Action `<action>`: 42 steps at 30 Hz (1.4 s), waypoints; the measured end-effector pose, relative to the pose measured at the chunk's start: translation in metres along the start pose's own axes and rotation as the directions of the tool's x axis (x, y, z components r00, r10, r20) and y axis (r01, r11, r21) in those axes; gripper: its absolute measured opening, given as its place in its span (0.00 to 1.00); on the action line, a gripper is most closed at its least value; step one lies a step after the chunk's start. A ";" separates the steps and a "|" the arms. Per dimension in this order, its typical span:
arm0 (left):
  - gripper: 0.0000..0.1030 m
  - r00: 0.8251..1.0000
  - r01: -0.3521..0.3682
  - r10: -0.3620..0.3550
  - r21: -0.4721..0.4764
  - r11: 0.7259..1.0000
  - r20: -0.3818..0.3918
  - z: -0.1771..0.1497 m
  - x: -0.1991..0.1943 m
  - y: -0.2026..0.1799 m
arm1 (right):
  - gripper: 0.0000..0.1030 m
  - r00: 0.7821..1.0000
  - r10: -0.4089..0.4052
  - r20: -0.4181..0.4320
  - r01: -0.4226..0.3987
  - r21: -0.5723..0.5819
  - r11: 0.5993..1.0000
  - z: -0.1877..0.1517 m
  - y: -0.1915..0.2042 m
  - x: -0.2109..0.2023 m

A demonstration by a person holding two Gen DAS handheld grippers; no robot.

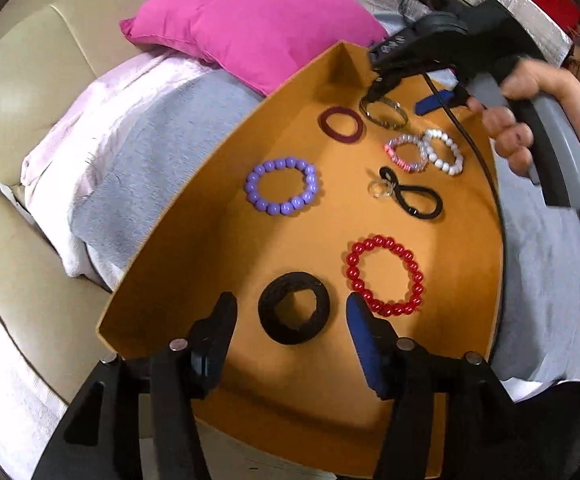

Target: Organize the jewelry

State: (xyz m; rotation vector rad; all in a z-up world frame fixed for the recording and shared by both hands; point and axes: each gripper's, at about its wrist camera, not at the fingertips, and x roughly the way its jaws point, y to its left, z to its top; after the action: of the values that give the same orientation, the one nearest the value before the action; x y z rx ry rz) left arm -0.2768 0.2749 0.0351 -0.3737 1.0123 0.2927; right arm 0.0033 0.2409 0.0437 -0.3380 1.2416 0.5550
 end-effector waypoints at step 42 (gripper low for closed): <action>0.75 0.819 -0.331 0.298 -0.020 0.943 0.490 -0.027 -0.212 -0.104 | 0.72 0.719 0.233 0.655 -0.189 -0.139 0.972 -0.317 -0.047 -0.280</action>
State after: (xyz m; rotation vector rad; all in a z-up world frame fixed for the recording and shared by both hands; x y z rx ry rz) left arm -0.3614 0.1560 0.2222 -0.0551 0.5744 0.6200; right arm -0.2822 -0.0253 0.2131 -0.0235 0.5544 0.8277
